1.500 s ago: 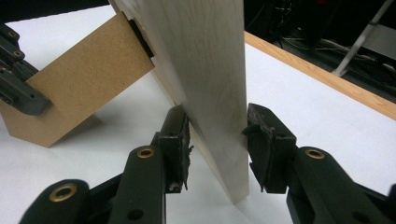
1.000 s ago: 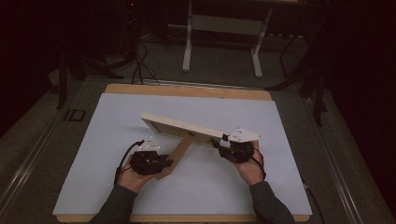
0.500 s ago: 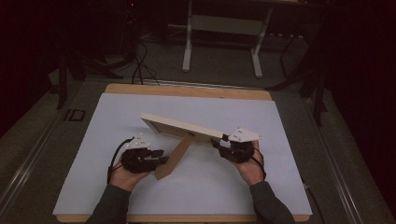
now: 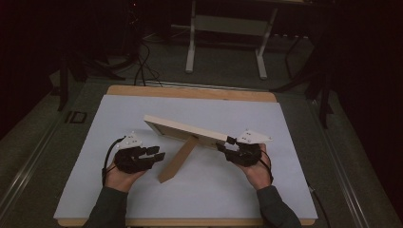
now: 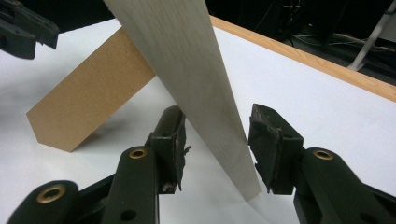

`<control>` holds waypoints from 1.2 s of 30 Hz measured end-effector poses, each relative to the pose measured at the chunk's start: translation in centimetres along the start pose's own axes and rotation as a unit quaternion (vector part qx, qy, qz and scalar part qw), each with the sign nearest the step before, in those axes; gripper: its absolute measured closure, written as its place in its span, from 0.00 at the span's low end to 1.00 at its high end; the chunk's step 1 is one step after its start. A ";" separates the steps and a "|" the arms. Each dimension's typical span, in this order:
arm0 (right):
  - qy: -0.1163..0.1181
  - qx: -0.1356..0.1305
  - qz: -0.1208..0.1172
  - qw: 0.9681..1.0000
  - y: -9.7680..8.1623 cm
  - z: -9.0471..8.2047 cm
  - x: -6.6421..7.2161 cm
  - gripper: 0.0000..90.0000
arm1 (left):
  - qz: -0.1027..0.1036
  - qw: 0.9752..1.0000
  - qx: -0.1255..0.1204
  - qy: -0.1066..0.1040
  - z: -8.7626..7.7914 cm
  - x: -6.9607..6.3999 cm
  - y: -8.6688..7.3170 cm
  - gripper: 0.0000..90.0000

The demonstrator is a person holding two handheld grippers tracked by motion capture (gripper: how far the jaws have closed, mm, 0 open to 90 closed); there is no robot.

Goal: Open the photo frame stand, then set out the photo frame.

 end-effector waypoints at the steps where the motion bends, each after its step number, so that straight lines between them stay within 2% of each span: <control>1: 0.000 0.001 0.002 1.000 0.0 -0.1 0.0 0.62 | -0.001 1.000 -0.002 0.001 -0.1 0.1 0.1 0.69; 10: 0.011 0.001 0.007 1.000 -0.3 -0.6 -0.1 0.66 | -0.003 1.000 -0.016 0.014 -0.7 0.7 0.5 0.73; 15: 0.018 0.000 0.020 1.000 -0.7 -1.0 -0.2 0.70 | -0.007 0.999 -0.023 0.021 -1.0 1.1 0.7 0.77; 21: 0.016 0.006 0.017 1.000 -1.1 -1.4 -0.4 0.73 | -0.011 0.999 -0.032 0.030 -1.5 1.6 0.9 0.79; 28: 0.007 0.009 0.020 1.000 -1.8 -1.8 -0.9 0.77 | -0.014 0.998 -0.034 0.041 -1.7 2.0 1.0 0.81; 36: -0.011 0.003 0.041 0.999 -1.7 -2.3 -2.4 0.81 | -0.010 0.998 -0.031 0.045 -1.5 2.2 1.1 0.85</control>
Point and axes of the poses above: each handheld gripper's, and its own axes: z roughly forward along the jaws, y roughly out of its top, x roughly to its left, the point moved 9 cm from there along z, roughly forward along the jaws, and after that the axes turned 2 degrees about -x, right-handed, at the moved point
